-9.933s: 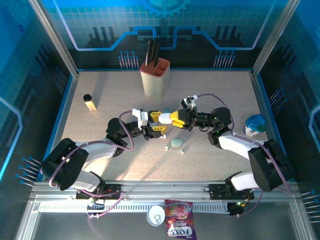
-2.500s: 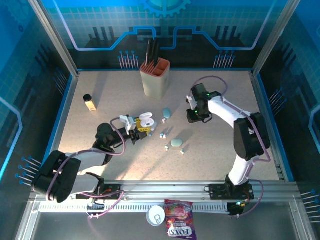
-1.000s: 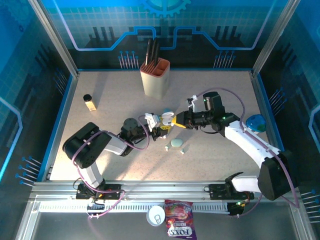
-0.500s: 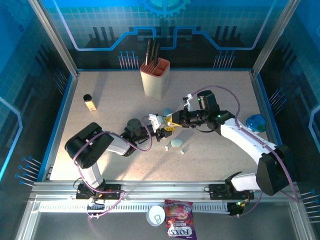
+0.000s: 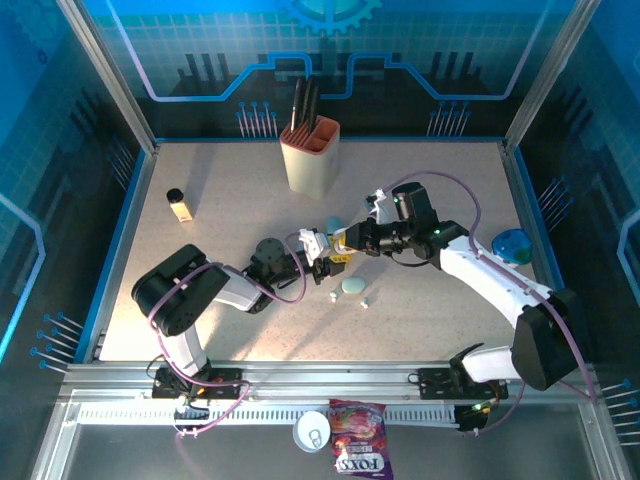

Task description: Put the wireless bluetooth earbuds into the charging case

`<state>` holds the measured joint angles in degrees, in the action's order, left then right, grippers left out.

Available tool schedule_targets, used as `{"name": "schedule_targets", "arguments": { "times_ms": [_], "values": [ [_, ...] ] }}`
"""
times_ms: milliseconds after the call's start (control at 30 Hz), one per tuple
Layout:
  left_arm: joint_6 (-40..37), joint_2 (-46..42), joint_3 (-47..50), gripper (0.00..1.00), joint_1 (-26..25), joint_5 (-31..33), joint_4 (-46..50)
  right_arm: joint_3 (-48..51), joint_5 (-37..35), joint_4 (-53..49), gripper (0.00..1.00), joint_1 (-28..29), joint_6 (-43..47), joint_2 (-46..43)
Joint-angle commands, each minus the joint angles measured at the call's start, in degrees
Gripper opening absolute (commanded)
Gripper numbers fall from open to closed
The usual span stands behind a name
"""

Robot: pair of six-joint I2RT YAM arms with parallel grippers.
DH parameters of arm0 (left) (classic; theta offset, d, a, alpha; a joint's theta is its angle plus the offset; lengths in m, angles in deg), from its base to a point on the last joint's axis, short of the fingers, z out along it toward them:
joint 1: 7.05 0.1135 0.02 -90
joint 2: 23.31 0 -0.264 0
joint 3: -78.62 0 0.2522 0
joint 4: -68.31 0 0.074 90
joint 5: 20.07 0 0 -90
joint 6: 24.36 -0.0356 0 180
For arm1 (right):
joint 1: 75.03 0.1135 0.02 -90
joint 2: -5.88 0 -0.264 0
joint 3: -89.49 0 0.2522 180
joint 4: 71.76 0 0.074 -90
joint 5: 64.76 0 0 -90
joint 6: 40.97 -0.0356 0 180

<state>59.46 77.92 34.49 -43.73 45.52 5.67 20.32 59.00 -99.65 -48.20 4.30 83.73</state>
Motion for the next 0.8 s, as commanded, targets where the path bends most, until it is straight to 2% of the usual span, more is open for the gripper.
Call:
{"name": "schedule_targets", "arguments": {
  "times_ms": [0, 367, 500, 633, 767],
  "values": [
    [-0.07, 0.19, -1.53, 0.29, -0.66, 0.91, -2.44, -1.53, -0.75, -1.91, 0.24, 1.3, 1.27, 0.92],
    [-0.15, 0.02, -1.63, 0.29, -0.62, 2.08, -1.58, -2.43, -3.27, -6.1, 0.37, 1.07, 3.77, -1.27],
    [-0.81, -0.03, -0.95, 0.29, -0.5, 3.15, -1.69, -2.06, -1.98, -5.67, 0.47, 0.94, 6.89, -4.22],
    [-0.84, -0.77, 0.81, 0.29, 1.54, 3.98, -2.62, -0.24, -1.69, -3.56, 0.54, 0.83, 11.73, -8.76],
    [1.84, -3.47, 2.62, 0.28, 5.12, 4.89, -1.42, 1.68, -7.17, -3.08, 0.56, -0.2, 12.15, -12.24]
  ]
}}
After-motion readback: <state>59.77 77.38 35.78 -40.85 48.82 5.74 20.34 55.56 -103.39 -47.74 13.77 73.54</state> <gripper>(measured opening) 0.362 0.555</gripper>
